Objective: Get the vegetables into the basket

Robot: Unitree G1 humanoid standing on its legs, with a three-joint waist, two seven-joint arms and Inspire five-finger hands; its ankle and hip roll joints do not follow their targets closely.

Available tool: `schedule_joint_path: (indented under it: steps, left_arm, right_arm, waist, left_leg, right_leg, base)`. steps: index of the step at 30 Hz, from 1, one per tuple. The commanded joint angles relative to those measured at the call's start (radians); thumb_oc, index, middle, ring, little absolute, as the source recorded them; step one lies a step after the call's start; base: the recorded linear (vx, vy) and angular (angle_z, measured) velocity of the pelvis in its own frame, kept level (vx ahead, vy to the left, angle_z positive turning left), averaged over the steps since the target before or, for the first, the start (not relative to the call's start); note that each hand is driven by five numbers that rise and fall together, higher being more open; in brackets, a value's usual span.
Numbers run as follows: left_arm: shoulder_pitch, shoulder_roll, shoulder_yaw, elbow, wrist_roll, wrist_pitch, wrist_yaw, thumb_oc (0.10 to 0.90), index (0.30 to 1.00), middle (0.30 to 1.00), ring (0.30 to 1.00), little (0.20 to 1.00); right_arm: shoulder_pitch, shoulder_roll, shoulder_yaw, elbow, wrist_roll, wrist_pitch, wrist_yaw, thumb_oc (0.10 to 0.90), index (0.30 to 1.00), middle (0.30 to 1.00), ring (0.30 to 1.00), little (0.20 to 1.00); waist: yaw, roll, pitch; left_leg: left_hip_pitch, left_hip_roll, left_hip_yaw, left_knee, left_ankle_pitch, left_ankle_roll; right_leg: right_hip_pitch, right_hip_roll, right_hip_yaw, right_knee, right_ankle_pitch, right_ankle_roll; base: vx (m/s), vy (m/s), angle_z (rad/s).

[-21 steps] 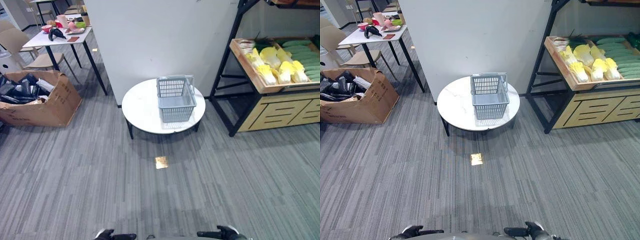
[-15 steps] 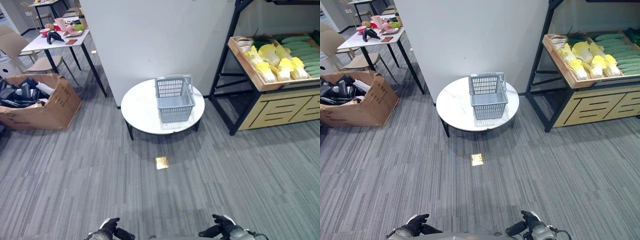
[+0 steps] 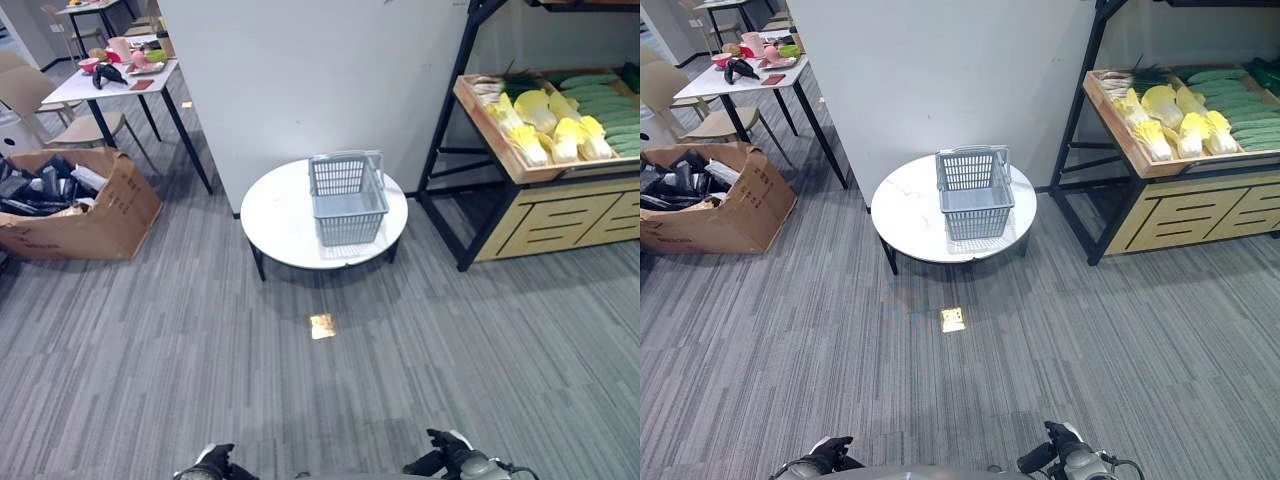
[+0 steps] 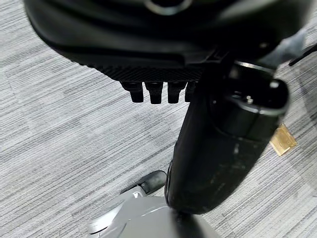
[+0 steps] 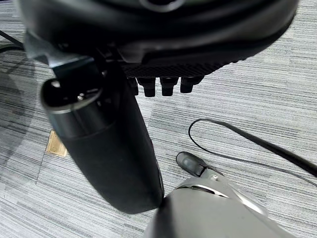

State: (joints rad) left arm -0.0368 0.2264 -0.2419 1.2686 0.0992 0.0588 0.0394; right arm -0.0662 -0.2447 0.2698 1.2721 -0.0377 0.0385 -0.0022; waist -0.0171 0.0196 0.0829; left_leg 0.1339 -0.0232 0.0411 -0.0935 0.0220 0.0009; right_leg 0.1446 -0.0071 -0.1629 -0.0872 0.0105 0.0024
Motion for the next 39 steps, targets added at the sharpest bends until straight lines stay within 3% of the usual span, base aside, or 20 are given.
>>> schedule_joint_path:
  steps: [1, 39]
  left_arm:
    - [-0.040, -0.011, -0.018, 0.082, 0.022, 0.007, 0.004, 0.900, 1.000, 1.000, 1.000, 1.000]
    - [-0.049, -0.007, -0.015, 0.080, 0.001, 0.011, -0.001, 0.900, 1.000, 1.000, 1.000, 1.000]
  right_arm:
    - [-0.016, -0.039, 0.024, 0.080, -0.040, 0.017, 0.000, 0.900, 1.000, 1.000, 1.000, 1.000]
    - [-0.022, -0.041, 0.025, 0.088, -0.039, 0.023, 0.009, 0.900, 1.000, 1.000, 1.000, 1.000]
  waist:
    - [0.004, -0.004, 0.032]
    - [0.005, -0.006, 0.041]
  left_leg:
    - [0.053, -0.027, 0.101, 0.006, -0.123, 0.006]
    - [0.050, -0.030, 0.103, 0.006, -0.130, 0.014]
  right_leg:
    - [0.049, -0.002, -0.048, 0.000, -0.089, 0.069]
    - [0.044, -0.004, -0.042, 0.000, -0.084, 0.072]
  base:
    - [0.00, 0.000, 0.00]
    - [0.00, 0.001, 0.00]
